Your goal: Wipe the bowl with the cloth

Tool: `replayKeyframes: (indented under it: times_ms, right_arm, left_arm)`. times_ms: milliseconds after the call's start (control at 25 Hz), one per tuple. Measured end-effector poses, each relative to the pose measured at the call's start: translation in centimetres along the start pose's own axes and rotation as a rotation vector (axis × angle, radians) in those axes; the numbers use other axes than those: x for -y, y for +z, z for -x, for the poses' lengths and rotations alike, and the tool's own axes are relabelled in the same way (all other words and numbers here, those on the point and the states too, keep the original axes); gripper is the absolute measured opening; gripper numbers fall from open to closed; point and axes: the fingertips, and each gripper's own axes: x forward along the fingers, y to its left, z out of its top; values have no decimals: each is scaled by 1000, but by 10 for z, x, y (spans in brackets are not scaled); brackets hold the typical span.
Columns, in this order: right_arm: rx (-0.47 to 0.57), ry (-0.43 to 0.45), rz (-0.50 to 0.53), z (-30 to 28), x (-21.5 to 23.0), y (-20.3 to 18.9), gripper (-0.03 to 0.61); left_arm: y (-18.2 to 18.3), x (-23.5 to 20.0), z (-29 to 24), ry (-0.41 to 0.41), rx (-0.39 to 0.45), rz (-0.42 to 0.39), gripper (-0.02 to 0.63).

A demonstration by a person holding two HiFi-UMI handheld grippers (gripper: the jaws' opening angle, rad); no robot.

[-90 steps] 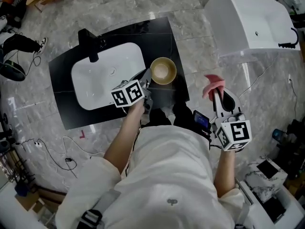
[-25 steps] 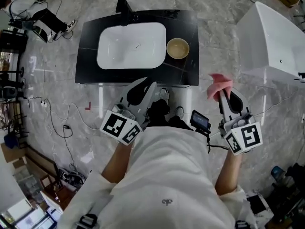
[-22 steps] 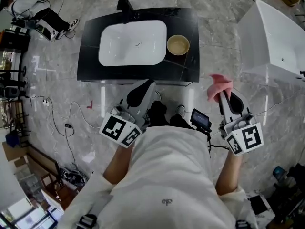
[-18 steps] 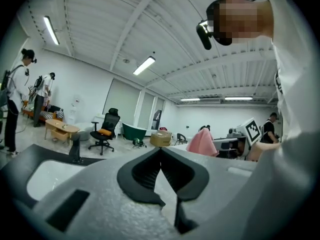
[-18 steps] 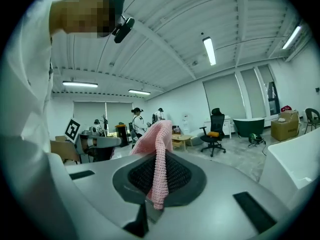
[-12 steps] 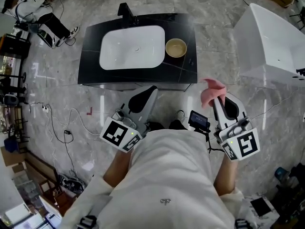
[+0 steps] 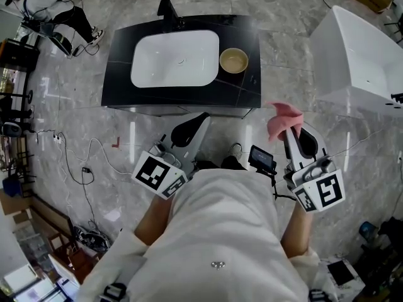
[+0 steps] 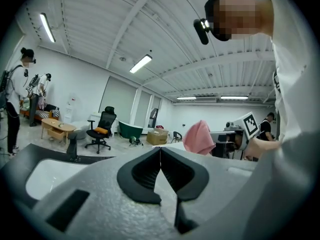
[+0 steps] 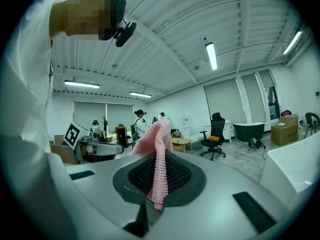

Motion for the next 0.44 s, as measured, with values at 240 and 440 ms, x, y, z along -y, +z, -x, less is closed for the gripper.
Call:
replayKeyframes:
  times_ms: [240, 440]
  right_arm:
    - [-11, 1, -10, 4, 5, -3, 15]
    - [-14, -2, -14, 8, 9, -7, 15]
  left_arm:
    - [-3, 1, -6, 7, -12, 4, 14]
    - [-9, 5, -9, 15, -25, 5, 14]
